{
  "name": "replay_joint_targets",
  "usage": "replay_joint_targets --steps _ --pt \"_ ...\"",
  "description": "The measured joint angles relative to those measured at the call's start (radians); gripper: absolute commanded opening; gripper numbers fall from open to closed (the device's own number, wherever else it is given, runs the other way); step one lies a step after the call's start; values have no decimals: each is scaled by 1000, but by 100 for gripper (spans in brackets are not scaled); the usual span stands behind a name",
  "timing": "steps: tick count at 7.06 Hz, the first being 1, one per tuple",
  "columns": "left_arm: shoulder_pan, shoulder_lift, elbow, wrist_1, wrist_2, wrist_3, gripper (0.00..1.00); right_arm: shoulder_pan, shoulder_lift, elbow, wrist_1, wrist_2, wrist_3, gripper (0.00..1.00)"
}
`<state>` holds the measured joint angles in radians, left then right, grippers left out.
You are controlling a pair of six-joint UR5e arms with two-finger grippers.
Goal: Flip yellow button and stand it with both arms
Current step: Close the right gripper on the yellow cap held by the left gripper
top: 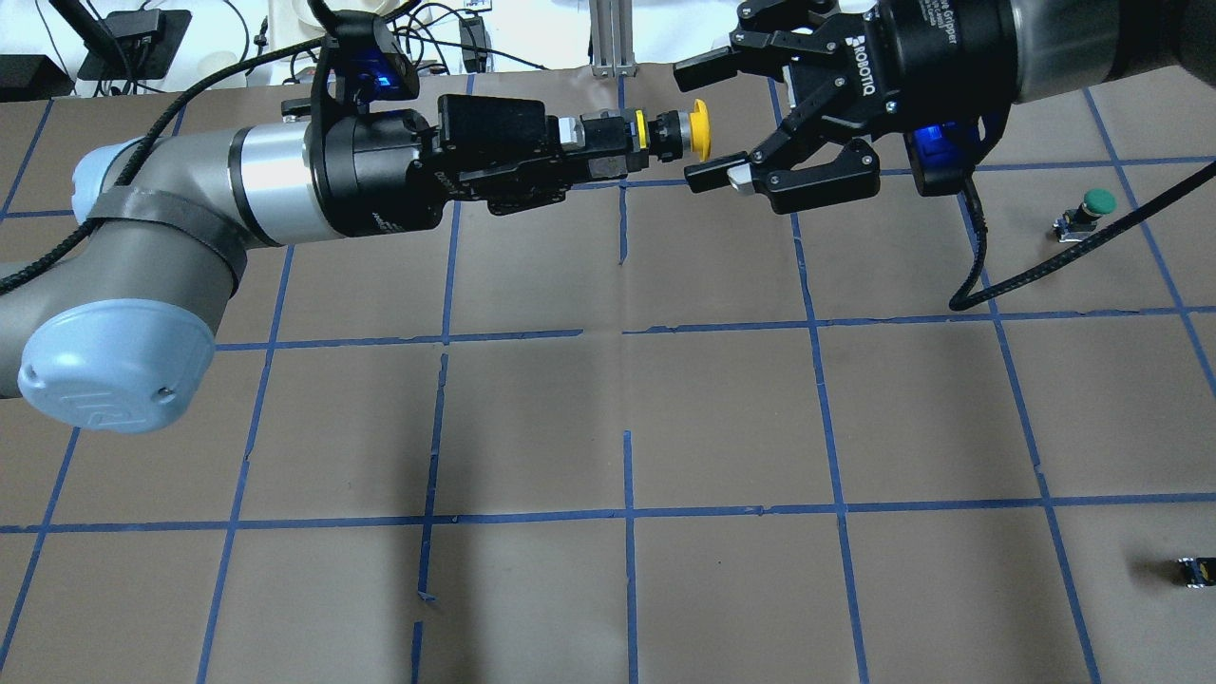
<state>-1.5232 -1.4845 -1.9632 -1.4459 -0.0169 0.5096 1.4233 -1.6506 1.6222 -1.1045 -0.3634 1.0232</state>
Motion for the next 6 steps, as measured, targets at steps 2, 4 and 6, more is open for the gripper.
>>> replay_joint_targets --steps 2,4,6 --pt "0 1 -1 0 0 1 31 -1 -1 1 7 0 0 8" --pt "0 6 -1 -1 2 1 60 -4 -1 0 9 -1 0 7" --pt "0 7 -2 -2 6 -23 100 -8 -1 -1 9 -2 0 7"
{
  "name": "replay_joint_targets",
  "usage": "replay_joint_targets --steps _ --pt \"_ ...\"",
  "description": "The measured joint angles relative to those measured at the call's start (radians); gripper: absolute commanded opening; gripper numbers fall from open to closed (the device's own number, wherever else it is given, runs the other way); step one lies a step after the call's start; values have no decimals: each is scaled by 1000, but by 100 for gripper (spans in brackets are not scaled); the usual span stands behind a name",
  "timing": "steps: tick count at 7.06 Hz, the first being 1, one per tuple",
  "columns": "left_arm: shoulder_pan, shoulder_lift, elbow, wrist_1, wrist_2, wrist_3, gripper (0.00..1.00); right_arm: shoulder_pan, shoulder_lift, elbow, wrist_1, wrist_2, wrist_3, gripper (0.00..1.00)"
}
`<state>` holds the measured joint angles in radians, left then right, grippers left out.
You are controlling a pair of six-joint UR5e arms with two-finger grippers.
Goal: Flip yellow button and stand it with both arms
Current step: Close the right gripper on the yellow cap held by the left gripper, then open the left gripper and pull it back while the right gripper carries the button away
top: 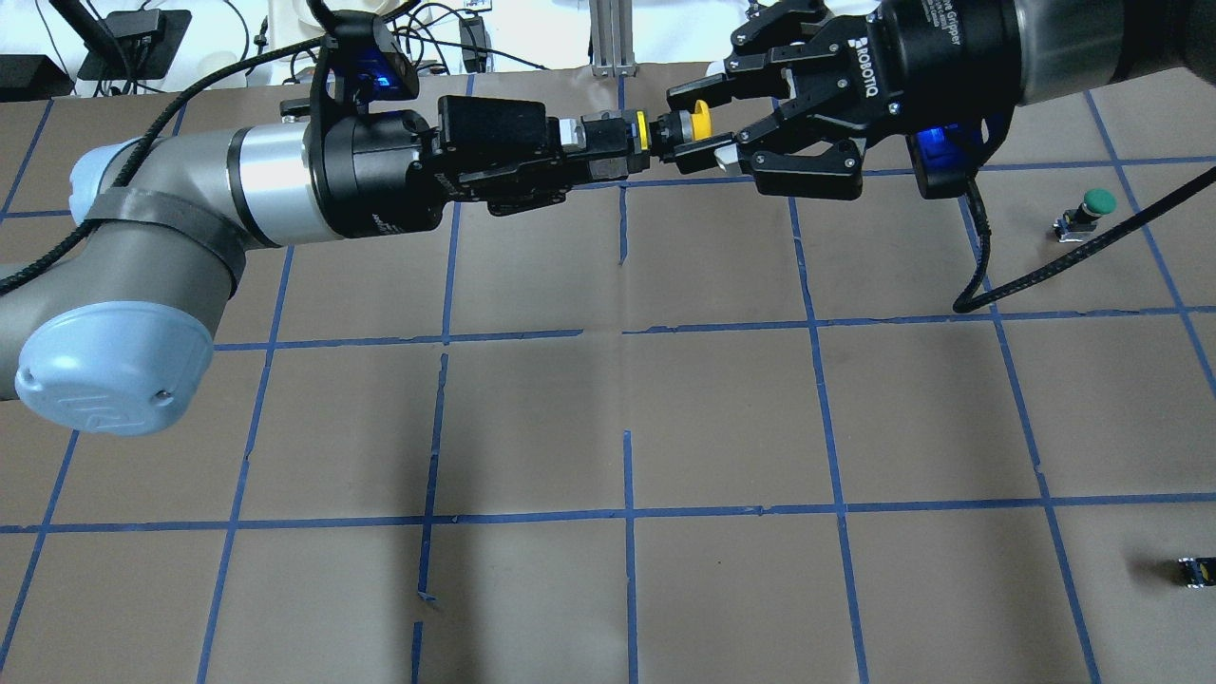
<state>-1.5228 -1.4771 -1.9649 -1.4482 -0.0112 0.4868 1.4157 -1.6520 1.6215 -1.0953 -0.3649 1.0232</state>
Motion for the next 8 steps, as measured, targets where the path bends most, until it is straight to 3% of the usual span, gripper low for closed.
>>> replay_joint_targets --steps 2,4,6,8 --pt "1 0 1 1 1 -48 100 -2 2 -1 -2 -10 0 7" --pt "3 -8 10 7 30 -90 100 -36 5 -5 -14 -118 -19 7" --pt "9 -48 46 135 202 -204 100 -105 3 -13 -17 -282 -190 7" --pt "5 -133 139 301 461 -361 100 -173 3 -15 -16 -524 -540 7"
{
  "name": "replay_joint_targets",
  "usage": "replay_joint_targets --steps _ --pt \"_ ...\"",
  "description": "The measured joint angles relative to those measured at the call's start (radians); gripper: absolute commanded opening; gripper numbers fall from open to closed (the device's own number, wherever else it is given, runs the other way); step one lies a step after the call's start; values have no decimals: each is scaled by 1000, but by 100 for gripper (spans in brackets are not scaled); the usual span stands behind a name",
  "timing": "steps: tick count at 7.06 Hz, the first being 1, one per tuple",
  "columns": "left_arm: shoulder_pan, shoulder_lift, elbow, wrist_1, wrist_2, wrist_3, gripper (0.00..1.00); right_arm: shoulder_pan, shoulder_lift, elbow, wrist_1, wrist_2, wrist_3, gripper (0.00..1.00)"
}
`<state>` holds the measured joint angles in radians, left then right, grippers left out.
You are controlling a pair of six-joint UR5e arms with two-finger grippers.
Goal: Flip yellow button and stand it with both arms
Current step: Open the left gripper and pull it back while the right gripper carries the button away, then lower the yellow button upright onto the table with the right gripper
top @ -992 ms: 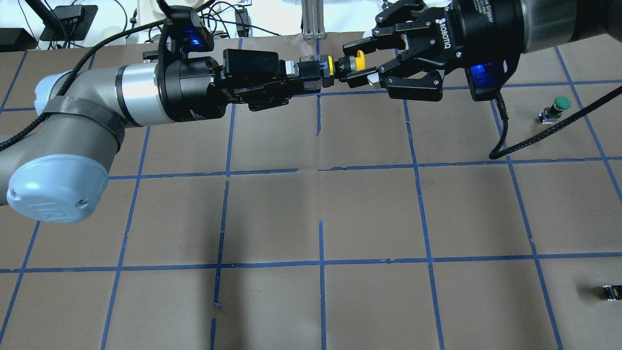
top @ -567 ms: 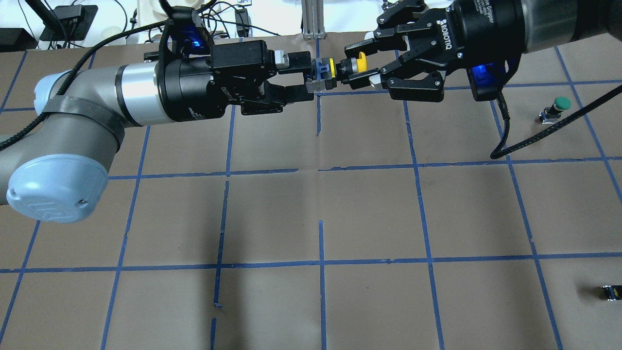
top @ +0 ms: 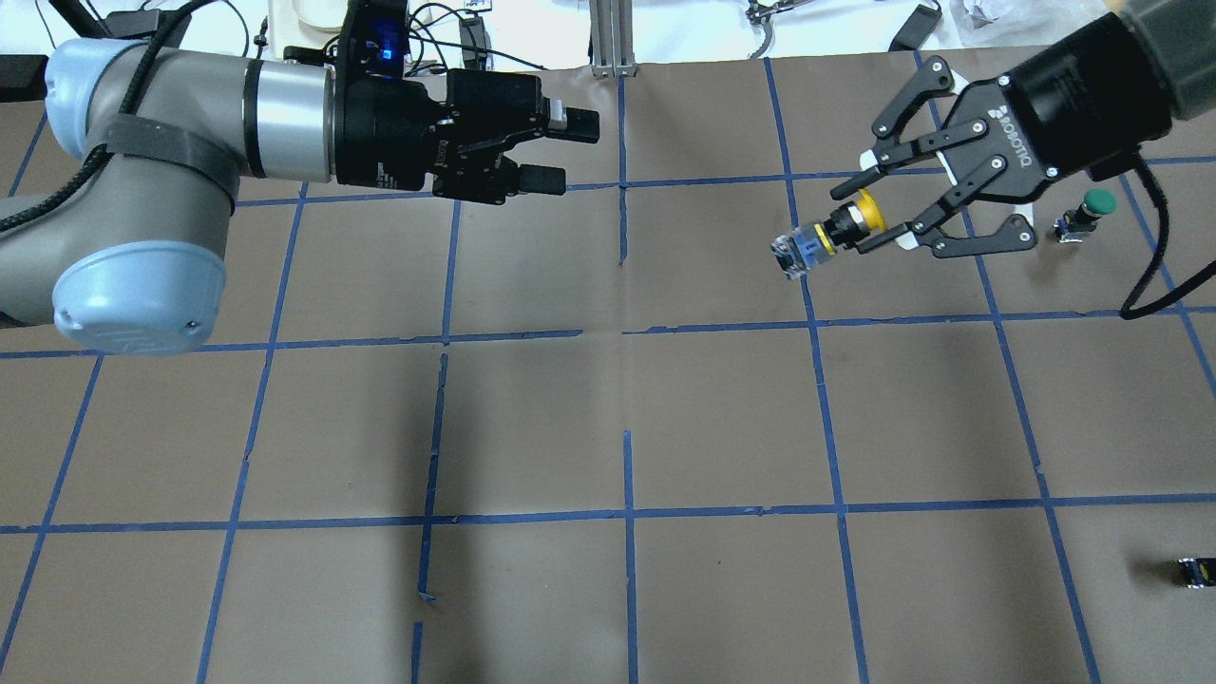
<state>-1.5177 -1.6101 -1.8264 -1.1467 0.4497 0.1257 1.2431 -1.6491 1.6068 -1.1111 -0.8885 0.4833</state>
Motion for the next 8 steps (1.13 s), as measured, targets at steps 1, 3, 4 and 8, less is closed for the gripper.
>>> replay_joint_targets --steps 1,3,4,8 --pt "-3 -30 47 10 173 -23 99 -34 0 2 -3 -108 -185 7" --pt "-4 -54 146 -82 564 -4 99 -114 3 13 -38 -317 -633 7" --pt "-5 -56 218 -194 737 16 99 -149 5 29 -105 -420 -820 7" --pt "-37 -43 359 -418 1158 30 99 -263 13 211 -529 -609 -1477 7"
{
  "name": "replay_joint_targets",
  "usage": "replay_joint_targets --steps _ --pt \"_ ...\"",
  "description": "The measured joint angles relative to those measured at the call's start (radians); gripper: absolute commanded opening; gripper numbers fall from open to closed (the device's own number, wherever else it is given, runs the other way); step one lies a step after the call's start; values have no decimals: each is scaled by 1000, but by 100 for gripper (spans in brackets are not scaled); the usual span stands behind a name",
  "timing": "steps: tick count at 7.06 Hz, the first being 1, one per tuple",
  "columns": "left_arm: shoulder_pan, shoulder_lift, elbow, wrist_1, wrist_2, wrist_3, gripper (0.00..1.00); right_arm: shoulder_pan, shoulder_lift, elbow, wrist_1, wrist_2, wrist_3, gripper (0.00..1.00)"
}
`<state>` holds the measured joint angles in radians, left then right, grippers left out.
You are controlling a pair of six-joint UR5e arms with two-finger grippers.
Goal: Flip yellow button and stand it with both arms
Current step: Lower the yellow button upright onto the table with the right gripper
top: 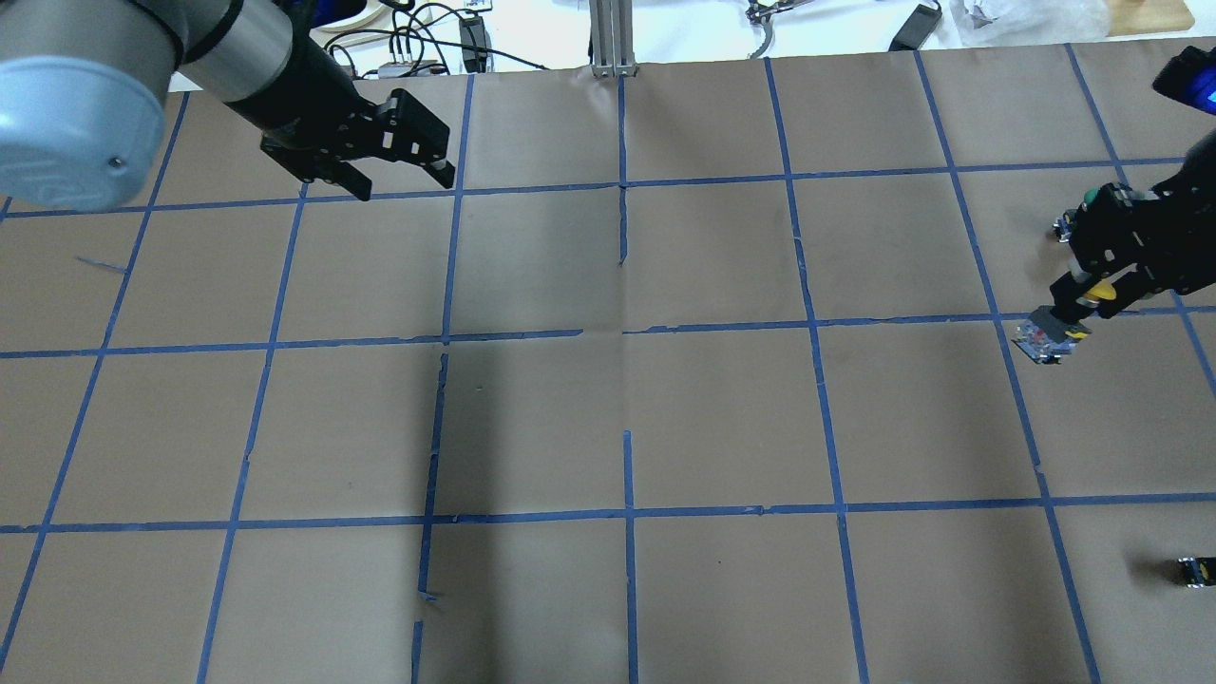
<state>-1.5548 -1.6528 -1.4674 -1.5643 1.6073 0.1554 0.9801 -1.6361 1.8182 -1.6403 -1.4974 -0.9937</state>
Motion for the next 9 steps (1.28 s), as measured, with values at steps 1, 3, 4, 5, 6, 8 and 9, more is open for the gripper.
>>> replay_joint_targets --steps 1,3,4,5,6,8,9 --pt "-6 -1 0 18 27 -6 99 -41 24 32 -89 -3 -168 7" --pt "-9 6 -1 32 43 -8 99 -132 124 54 -240 7 -448 7" --pt "-9 13 -1 34 40 -8 99 -176 177 55 -287 31 -534 7" --pt "-9 16 -3 33 35 -7 99 -206 217 55 -309 78 -588 8" --pt "-5 16 -4 29 29 -8 99 -224 241 56 -317 120 -652 9" --pt "0 12 -4 8 -7 -13 99 -235 280 57 -329 142 -778 12" --pt "-3 12 -4 3 -13 -13 99 -236 312 55 -335 140 -819 12"
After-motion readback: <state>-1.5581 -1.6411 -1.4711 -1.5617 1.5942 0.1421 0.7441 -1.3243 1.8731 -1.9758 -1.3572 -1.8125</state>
